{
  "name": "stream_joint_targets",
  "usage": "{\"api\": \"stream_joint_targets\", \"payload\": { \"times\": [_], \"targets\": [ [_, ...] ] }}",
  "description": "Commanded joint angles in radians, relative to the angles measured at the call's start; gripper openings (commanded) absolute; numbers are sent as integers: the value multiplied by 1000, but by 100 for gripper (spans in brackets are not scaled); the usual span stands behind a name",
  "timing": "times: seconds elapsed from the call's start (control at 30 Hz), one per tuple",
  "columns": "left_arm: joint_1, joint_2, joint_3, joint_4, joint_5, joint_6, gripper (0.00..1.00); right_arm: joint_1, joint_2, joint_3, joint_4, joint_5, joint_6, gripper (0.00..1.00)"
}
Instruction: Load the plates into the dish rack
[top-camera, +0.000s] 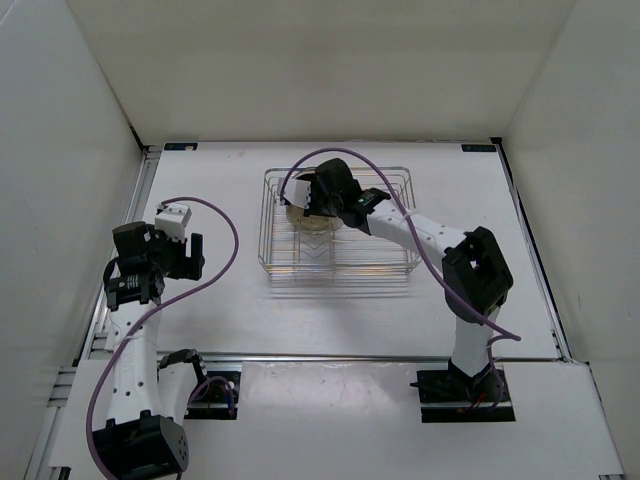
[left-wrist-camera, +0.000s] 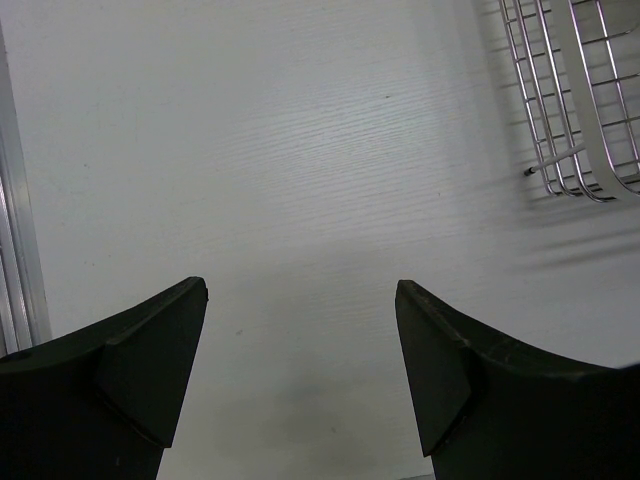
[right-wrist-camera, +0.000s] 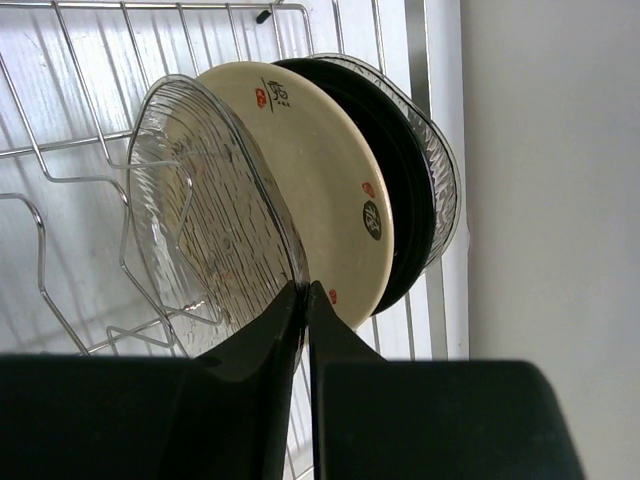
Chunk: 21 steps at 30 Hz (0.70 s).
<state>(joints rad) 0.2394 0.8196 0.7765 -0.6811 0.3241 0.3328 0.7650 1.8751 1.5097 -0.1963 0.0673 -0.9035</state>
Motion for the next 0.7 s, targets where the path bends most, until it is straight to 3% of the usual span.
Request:
{"api": "stream_joint_targets", "payload": {
  "times": [0.0, 0.27, 0.37, 0.43, 0.53, 0.67],
  "targets": [
    [5, -30, 15, -5, 3, 9, 87, -1, 15, 43, -34, -23, 40, 12],
    [5, -39, 15, -5, 3, 0, 87, -1, 15, 52, 1, 18, 40, 34],
    [5, -39, 15, -5, 3, 0, 87, -1, 15, 52, 12, 40, 29, 38],
    [5, -48, 6, -5, -6, 0, 87, -10, 15, 52, 23, 55, 29, 49],
    [5, -48, 6, -5, -7, 0, 87, -19, 6, 61, 43, 81, 29, 57],
    [5, -48, 6, -5, -7, 0, 87, -32, -17, 70, 64, 104, 19, 60]
  ]
}}
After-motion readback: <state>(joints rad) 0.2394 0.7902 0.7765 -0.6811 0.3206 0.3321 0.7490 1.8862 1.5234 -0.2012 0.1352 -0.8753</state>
